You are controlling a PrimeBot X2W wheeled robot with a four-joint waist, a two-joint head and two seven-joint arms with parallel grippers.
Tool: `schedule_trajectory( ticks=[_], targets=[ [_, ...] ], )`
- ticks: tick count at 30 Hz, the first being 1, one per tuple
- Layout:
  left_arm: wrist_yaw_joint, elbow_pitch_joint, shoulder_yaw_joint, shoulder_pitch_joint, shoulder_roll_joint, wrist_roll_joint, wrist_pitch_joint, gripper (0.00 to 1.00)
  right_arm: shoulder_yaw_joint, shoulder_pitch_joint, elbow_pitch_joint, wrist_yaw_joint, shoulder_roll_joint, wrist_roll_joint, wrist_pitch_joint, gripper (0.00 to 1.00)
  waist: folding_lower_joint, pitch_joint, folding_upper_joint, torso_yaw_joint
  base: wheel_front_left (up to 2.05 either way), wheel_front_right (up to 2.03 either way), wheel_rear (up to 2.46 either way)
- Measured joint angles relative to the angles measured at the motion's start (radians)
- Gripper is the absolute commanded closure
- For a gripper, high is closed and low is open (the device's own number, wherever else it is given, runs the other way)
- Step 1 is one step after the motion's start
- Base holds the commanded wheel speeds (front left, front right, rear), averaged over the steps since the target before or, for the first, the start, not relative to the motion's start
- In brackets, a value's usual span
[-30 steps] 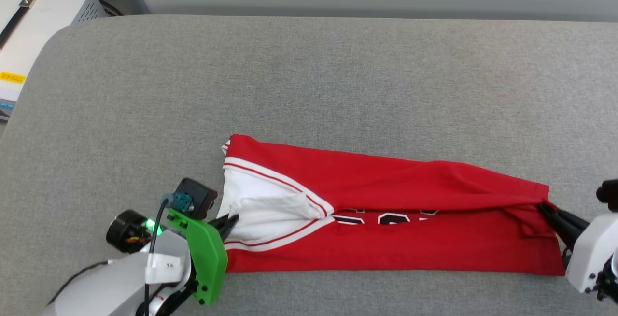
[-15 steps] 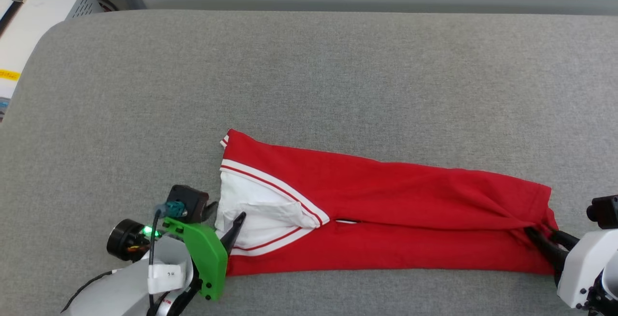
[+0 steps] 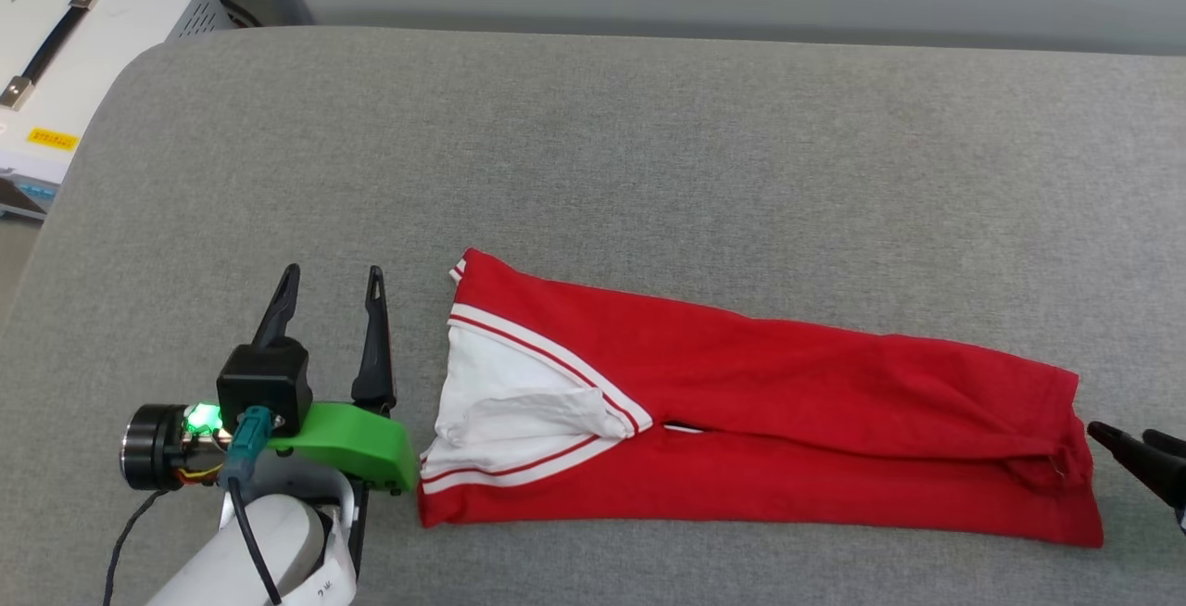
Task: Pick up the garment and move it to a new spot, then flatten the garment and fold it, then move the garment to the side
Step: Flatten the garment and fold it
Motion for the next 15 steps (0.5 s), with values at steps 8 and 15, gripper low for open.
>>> schedule_trajectory(
  ticks=[8,15],
  targets=[
    [-0.073,-0.013,0.133,0.088,-0.125,0.149,0.0,0.0,0.096,-0.061,0.079,0.0,0.061,-0.027,0.018,0.0,0.0,0.032,0.0,0.035,0.0,0.0,0.0],
    [-0.145,-0.003,0.228,0.139,-0.233,0.26,0.0,0.0,0.175,-0.101,0.118,-0.001,0.063,-0.032,0.035,0.0,0.0,0.045,0.0,0.04,0.0,0.0,0.0]
  ],
)
